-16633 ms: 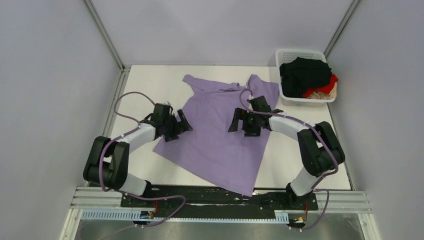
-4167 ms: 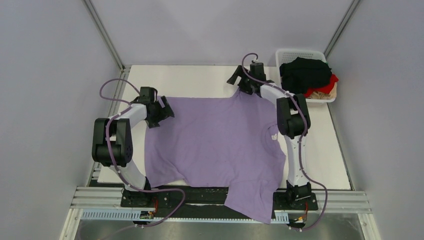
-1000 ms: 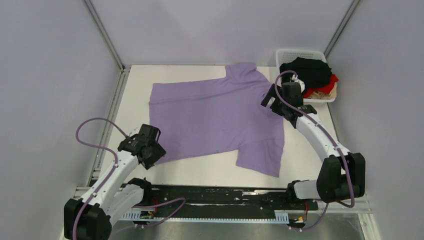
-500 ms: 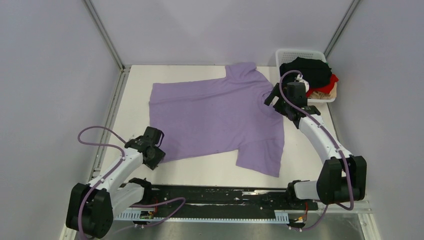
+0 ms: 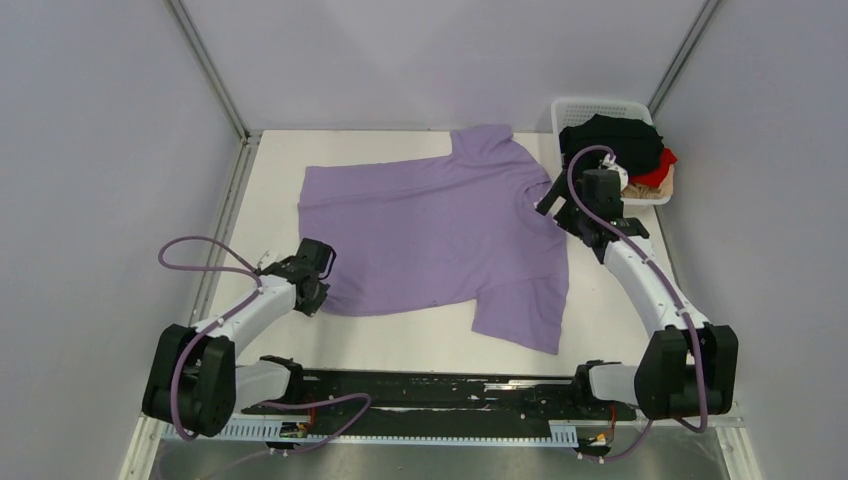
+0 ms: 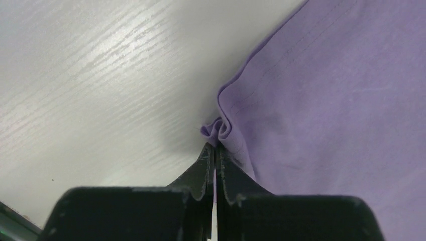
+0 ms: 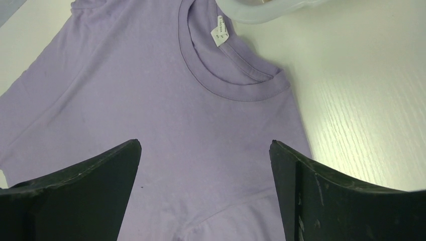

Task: Fold and stack the t-shirts
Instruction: Grab the side of the flattened tshirt closest away from the robot with both arms

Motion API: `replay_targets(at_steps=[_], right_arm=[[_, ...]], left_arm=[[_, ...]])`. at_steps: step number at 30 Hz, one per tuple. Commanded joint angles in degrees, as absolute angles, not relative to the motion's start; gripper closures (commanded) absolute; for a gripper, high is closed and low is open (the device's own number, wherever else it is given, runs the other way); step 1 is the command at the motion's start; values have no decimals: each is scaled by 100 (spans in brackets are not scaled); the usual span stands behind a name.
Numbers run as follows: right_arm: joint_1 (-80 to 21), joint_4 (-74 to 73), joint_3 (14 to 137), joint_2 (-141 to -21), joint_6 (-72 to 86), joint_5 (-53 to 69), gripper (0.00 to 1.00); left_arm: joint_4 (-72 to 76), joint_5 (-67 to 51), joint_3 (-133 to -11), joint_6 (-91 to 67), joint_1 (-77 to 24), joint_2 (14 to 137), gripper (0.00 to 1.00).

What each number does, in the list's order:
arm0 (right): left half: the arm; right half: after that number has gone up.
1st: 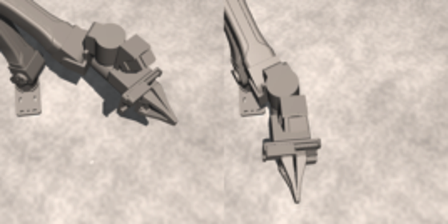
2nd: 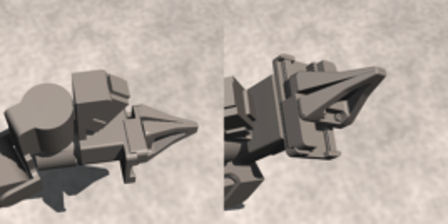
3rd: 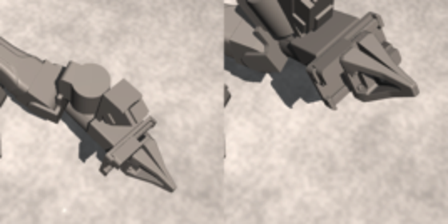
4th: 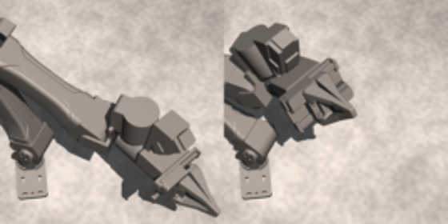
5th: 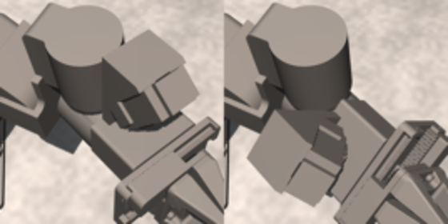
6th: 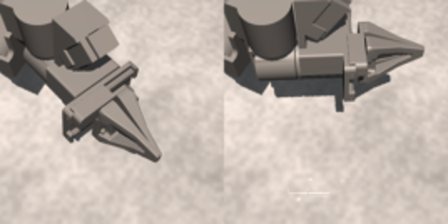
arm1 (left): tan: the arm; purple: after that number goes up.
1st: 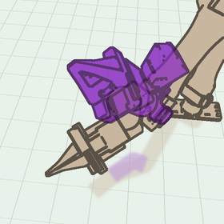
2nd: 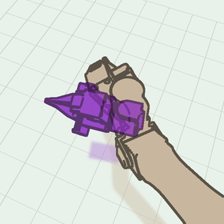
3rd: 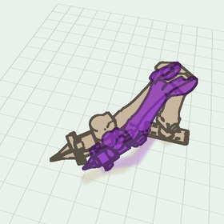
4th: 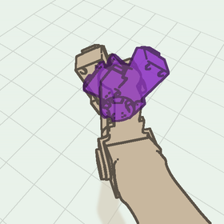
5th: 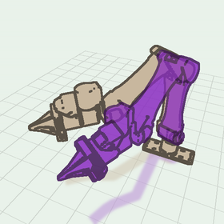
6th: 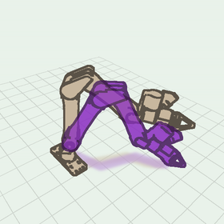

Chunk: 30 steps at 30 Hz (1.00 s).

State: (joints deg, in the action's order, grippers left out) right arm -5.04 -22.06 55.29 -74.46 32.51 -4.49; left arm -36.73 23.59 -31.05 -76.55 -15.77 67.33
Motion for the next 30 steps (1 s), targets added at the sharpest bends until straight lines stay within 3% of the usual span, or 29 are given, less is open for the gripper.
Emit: replay_targets(at_steps=[1,7,12,21,27,30], right_arm=[[-464,-2586,5449,-6988,3214,-450,0],[-722,-4113,5378,-6789,3087,340,0],[-2127,-5443,5335,-6854,3436,-158,3],[-4150,-5856,4440,-7242,4483,345,29],[-4185,-5259,3947,-7563,4851,-347,47],[-4184,-4785,3852,-7780,4949,-452,50]], left_arm=[[-3712,3100,-3344,-7449,-1519,6854,100],[-3616,3079,-3574,-6579,-614,6581,100],[-3438,2902,-3587,-6188,-412,6577,100],[-3280,2418,-3468,-6042,-404,6552,100],[-3290,2344,-3322,-6082,-406,6276,100],[-3325,2332,-3285,-6094,-409,6172,100]])
